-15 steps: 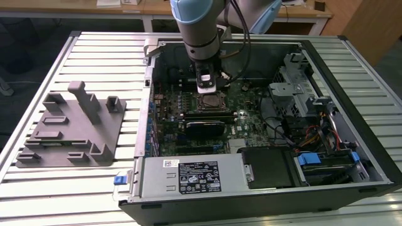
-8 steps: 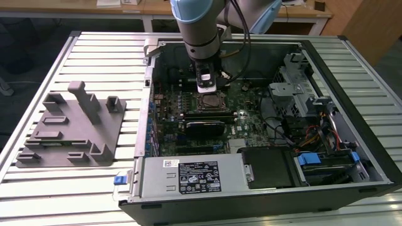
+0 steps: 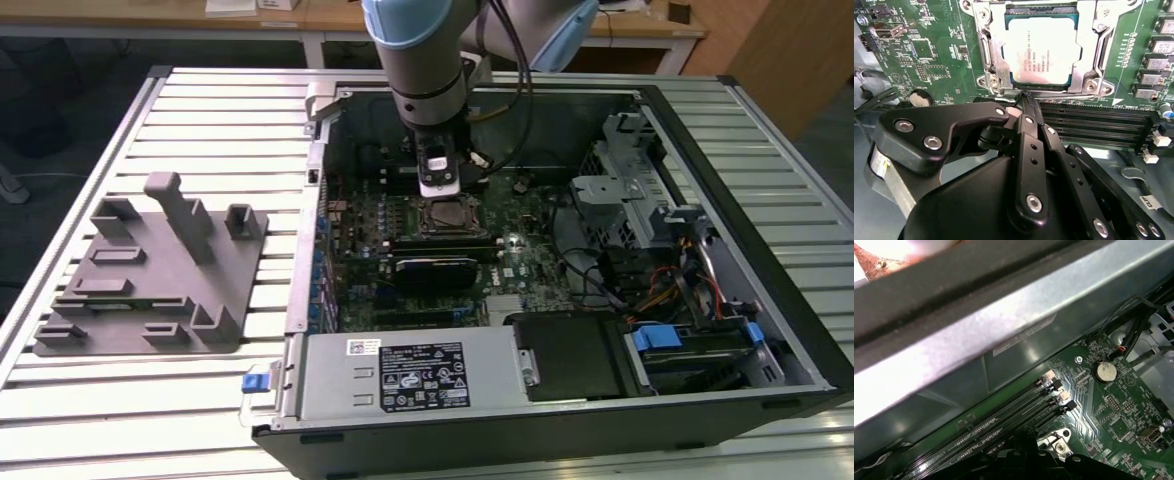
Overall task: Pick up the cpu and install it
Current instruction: 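Install the first cpu locking lever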
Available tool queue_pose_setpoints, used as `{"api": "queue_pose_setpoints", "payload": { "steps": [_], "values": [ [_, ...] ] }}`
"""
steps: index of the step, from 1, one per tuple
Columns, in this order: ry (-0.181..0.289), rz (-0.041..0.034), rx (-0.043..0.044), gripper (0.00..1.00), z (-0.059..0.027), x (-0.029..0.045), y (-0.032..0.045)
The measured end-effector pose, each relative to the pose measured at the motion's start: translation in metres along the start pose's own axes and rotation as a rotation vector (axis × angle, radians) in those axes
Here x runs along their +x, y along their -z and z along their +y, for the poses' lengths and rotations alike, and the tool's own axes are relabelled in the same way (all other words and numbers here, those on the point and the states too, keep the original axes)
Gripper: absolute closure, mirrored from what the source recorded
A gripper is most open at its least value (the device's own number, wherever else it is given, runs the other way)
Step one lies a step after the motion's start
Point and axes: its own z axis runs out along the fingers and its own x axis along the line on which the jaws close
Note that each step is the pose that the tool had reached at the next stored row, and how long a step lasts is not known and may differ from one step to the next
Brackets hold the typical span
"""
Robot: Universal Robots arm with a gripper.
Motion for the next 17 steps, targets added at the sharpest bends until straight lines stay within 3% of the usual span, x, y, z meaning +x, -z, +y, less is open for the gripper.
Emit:
{"api": "queue_pose_setpoints", "payload": {
  "steps": [8, 17],
  "values": [
    [0.006, -0.0041, 0.0048, 0.89, -0.0003, 0.0000, -0.0006],
    [0.015, -0.0016, 0.0030, 0.89, 0.0007, -0.0017, -0.0024]
  ]
}}
